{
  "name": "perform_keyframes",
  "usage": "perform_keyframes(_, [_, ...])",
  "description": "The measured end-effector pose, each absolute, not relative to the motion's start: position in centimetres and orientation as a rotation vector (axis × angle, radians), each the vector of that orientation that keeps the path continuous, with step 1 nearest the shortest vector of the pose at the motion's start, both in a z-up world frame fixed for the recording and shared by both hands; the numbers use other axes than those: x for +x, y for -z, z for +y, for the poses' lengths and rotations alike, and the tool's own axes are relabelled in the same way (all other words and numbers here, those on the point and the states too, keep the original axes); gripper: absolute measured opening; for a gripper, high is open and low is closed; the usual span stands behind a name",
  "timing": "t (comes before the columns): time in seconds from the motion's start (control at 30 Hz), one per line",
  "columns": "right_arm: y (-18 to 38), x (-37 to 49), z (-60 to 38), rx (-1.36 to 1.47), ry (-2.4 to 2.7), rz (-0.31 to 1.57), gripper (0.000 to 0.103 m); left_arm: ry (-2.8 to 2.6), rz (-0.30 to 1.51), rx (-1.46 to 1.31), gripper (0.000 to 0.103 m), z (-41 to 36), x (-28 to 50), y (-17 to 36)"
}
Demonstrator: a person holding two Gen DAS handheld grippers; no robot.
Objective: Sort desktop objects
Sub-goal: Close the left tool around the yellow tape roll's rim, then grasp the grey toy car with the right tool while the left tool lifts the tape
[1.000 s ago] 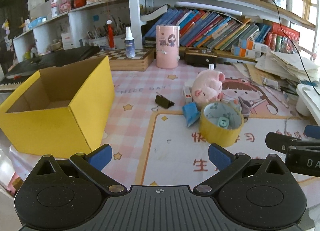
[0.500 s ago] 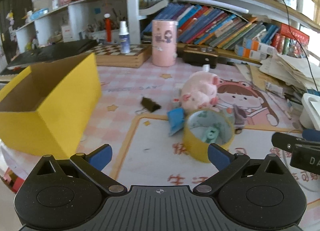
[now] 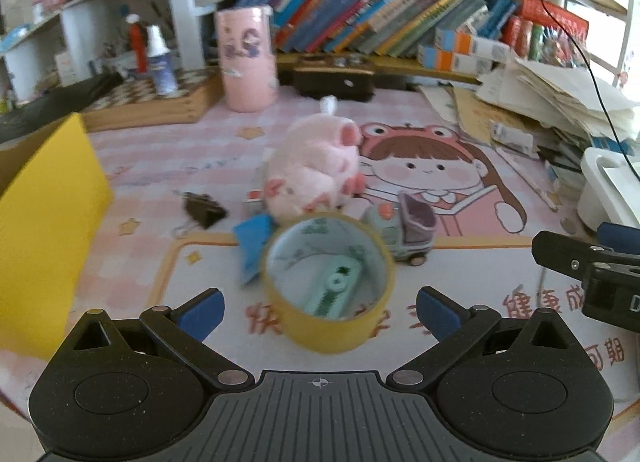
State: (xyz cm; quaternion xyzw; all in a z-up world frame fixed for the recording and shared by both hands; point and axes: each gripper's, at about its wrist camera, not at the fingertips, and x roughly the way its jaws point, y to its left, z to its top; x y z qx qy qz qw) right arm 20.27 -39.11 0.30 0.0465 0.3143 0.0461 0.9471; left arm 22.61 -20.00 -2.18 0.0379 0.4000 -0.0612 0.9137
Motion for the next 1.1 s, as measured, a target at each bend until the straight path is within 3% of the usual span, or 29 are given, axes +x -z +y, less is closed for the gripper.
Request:
perform_keyframes(0.27, [0.0,21.5,-40.6,0.118,-0.099,0.650,0.078,0.096,0.889,0.089,0.102,-21.0,25.2,3.6])
perform_keyframes(0.47, [0.2,22.5,-40.3,0.113,-0.127,0.663,0.078,0.093,0.951,0.068,0.084,-20.9,26.0,4.8])
perform_keyframes(0.8, [0.7,23.6,-38.8,0.108,-0.187,0.692,0.079,0.075,0.791,0.006,0.083,-18.5,23.6,1.4])
perform_keyframes(1.1, [2.1,25.8,-35.3,0.111,-0.267,0.748,0.082,-0.040,0.756,-0.027,0.083,-14.8,20.6,0.6])
